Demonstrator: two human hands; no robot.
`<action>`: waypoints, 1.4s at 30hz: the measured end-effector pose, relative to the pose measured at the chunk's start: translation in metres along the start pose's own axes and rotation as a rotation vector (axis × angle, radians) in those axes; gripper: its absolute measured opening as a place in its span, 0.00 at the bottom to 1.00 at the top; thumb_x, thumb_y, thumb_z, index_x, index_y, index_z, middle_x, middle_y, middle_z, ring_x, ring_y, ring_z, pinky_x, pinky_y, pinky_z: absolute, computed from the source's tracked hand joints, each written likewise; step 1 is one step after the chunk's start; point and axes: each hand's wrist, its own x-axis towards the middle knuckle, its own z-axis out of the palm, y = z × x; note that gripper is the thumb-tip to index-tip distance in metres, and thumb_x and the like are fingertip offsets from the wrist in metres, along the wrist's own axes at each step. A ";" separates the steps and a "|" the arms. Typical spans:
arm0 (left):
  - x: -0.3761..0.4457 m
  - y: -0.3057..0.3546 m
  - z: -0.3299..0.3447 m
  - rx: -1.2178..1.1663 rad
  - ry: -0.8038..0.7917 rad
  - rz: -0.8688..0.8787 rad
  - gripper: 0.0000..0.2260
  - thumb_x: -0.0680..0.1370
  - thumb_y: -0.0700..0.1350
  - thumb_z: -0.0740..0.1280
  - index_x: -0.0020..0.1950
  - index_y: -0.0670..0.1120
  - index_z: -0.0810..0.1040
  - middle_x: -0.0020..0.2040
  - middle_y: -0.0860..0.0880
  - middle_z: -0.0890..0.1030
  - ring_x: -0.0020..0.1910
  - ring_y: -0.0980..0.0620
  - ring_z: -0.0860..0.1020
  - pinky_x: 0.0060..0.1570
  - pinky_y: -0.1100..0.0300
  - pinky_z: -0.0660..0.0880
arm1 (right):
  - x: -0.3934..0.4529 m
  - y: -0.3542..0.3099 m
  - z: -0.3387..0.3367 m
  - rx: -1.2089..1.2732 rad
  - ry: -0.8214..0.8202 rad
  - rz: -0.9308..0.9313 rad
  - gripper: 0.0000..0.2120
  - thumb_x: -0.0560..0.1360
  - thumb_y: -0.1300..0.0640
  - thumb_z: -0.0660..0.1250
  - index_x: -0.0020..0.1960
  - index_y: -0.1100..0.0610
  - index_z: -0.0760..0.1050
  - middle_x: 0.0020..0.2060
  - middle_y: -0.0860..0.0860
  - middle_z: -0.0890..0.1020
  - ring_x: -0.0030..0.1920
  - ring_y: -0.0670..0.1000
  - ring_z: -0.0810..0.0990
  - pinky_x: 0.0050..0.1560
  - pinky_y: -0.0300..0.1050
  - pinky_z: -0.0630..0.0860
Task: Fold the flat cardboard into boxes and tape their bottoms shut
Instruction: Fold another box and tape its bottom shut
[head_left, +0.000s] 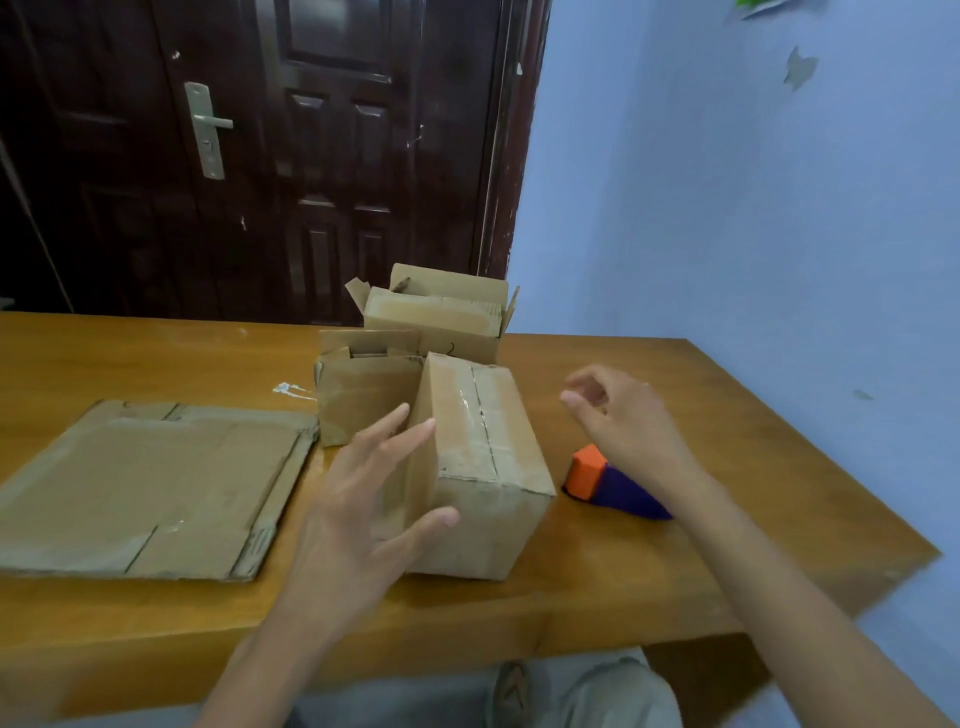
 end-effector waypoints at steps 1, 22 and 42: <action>0.003 0.002 -0.001 0.016 -0.014 0.020 0.34 0.72 0.77 0.64 0.77 0.72 0.64 0.81 0.68 0.58 0.79 0.58 0.62 0.63 0.35 0.77 | -0.007 0.015 -0.005 -0.163 -0.015 -0.018 0.13 0.81 0.39 0.65 0.60 0.45 0.78 0.50 0.39 0.79 0.51 0.42 0.79 0.48 0.45 0.77; 0.013 0.006 0.014 -0.046 0.035 0.071 0.20 0.75 0.66 0.70 0.59 0.54 0.82 0.71 0.61 0.74 0.70 0.55 0.73 0.56 0.47 0.82 | -0.059 0.080 -0.028 -0.219 -0.153 -0.062 0.33 0.78 0.40 0.72 0.80 0.35 0.62 0.56 0.40 0.85 0.51 0.46 0.82 0.49 0.47 0.78; 0.018 0.019 -0.006 -0.491 -0.153 -0.207 0.12 0.87 0.52 0.60 0.58 0.52 0.84 0.72 0.66 0.75 0.71 0.63 0.73 0.65 0.59 0.74 | -0.009 -0.085 -0.066 0.197 -0.597 -0.255 0.18 0.78 0.37 0.66 0.58 0.49 0.83 0.46 0.47 0.87 0.46 0.50 0.85 0.46 0.47 0.79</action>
